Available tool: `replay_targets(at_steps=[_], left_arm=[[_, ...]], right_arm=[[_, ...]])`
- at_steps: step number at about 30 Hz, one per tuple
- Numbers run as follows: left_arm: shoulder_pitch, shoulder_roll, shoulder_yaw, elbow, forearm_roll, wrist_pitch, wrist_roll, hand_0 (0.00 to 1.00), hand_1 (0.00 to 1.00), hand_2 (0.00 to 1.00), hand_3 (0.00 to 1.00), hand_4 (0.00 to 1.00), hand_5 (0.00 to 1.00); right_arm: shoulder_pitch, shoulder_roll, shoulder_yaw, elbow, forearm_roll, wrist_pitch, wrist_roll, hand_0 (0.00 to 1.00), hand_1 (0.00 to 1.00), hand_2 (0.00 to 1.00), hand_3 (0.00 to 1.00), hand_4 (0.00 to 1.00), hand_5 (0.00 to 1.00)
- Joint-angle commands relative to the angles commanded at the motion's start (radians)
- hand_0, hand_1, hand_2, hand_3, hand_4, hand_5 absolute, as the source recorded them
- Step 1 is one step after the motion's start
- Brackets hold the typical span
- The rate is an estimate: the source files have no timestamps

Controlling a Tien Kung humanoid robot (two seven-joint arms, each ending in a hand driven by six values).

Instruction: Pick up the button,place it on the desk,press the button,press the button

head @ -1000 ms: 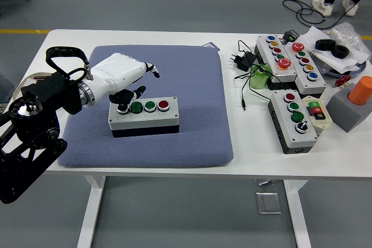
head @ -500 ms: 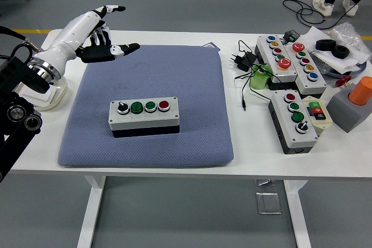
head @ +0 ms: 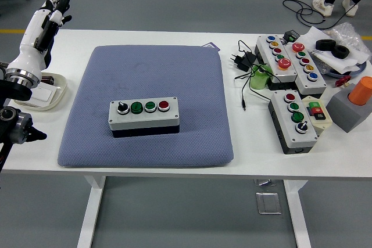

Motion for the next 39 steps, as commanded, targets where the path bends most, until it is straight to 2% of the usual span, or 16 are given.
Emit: replay_targets(at_steps=[1, 4, 9, 14, 26, 39], left_arm=[[0.004, 0.001, -0.006, 0.004, -0.052, -0.007, 0.002, 0.864, 0.946, 0.998, 0.998, 0.859, 0.998], [0.019, 0.005, -0.026, 0.012, -0.131, -0.059, 0.014, 0.864, 0.946, 0.998, 0.998, 0.859, 0.998], [0.03, 0.007, -0.034, 0.015, -0.136, -0.076, 0.016, 0.859, 0.945, 0.998, 0.998, 0.84, 0.998], [0.049, 0.008, -0.032, 0.018, -0.144, -0.117, 0.02, 0.844, 0.936, 0.996, 0.998, 0.821, 0.998], [0.065, 0.007, -0.022, 0.021, -0.16, -0.128, 0.011, 0.837, 0.932, 0.996, 0.997, 0.809, 0.998], [0.094, 0.016, -0.044, 0.011, -0.201, -0.102, -0.019, 0.835, 0.925, 0.989, 0.988, 0.786, 0.998]], right_arm=[[0.0, 0.0, 0.0, 0.0, 0.0, 0.0, 0.0, 0.629, 0.485, 0.537, 0.584, 0.262, 0.012], [0.001, 0.0, 0.0, 0.0, 0.002, 0.0, 0.0, 0.629, 0.485, 0.537, 0.584, 0.262, 0.012], [0.0, 0.001, -0.002, 0.0, 0.004, 0.0, 0.0, 0.63, 0.486, 0.538, 0.584, 0.262, 0.012], [-0.001, 0.0, -0.006, 0.0, 0.012, -0.001, 0.001, 0.629, 0.486, 0.537, 0.584, 0.262, 0.012], [-0.009, -0.001, -0.007, 0.0, 0.014, -0.002, 0.001, 0.63, 0.489, 0.538, 0.584, 0.262, 0.012], [0.001, -0.003, -0.017, 0.0, 0.017, 0.002, 0.002, 0.629, 0.494, 0.541, 0.584, 0.261, 0.012]])
